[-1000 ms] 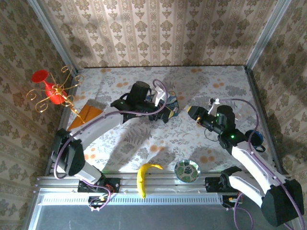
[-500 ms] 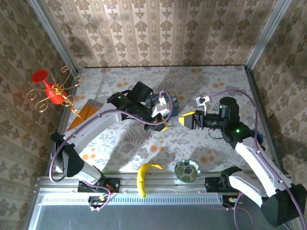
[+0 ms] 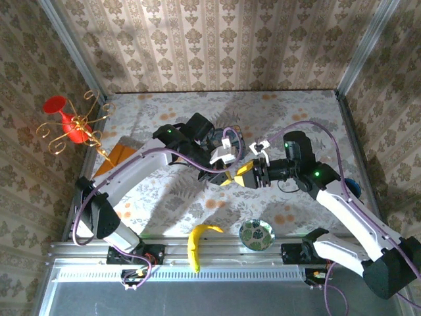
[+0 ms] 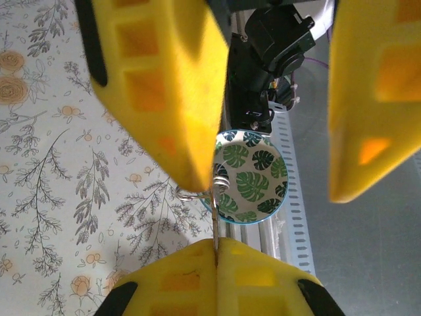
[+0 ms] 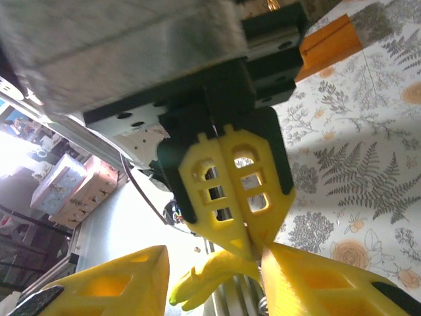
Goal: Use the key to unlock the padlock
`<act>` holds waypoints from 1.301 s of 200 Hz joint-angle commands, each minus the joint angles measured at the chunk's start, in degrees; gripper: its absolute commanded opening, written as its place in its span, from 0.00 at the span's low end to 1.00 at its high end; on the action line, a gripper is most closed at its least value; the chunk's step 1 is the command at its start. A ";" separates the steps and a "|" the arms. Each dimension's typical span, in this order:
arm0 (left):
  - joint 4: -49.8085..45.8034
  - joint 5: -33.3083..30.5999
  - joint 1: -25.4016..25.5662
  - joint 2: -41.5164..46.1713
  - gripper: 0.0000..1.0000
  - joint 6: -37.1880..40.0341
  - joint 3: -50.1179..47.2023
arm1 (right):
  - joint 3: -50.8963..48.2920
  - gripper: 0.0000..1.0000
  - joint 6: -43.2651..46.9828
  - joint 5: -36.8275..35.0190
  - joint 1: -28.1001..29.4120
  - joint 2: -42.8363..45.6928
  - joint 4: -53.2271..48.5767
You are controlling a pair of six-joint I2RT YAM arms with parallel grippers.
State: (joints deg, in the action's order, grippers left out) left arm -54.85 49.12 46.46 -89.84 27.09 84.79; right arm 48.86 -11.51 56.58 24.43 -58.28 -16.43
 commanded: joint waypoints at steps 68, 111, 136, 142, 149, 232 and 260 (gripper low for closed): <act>-1.66 2.47 0.19 1.40 0.00 1.91 0.60 | 1.61 0.31 4.30 2.53 1.42 -1.92 -3.83; -1.50 2.38 0.08 1.88 0.00 1.52 0.46 | 1.16 0.26 4.98 2.40 1.41 -1.51 -5.01; -1.48 2.38 0.02 2.30 0.00 1.43 0.50 | 1.16 0.25 5.62 1.99 1.41 -1.40 -5.88; -1.49 2.39 0.04 2.38 0.00 1.39 0.54 | 1.10 0.25 5.70 1.72 1.41 -1.40 -6.05; -1.50 2.38 0.04 2.40 0.00 1.31 0.55 | 1.15 0.29 5.71 1.18 1.41 -1.46 -6.29; -1.69 2.26 -0.45 2.49 0.00 1.12 0.45 | 0.83 0.19 6.23 0.03 1.35 -1.70 -6.17; -1.77 2.38 -0.75 2.74 0.00 1.13 0.37 | 0.62 0.20 6.15 -0.28 1.24 -1.57 -6.19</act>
State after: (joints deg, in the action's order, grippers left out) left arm -55.42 49.95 46.39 -88.97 27.27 84.79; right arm 48.93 -6.00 57.01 25.45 -60.49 -21.30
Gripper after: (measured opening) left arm 0.049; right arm 0.156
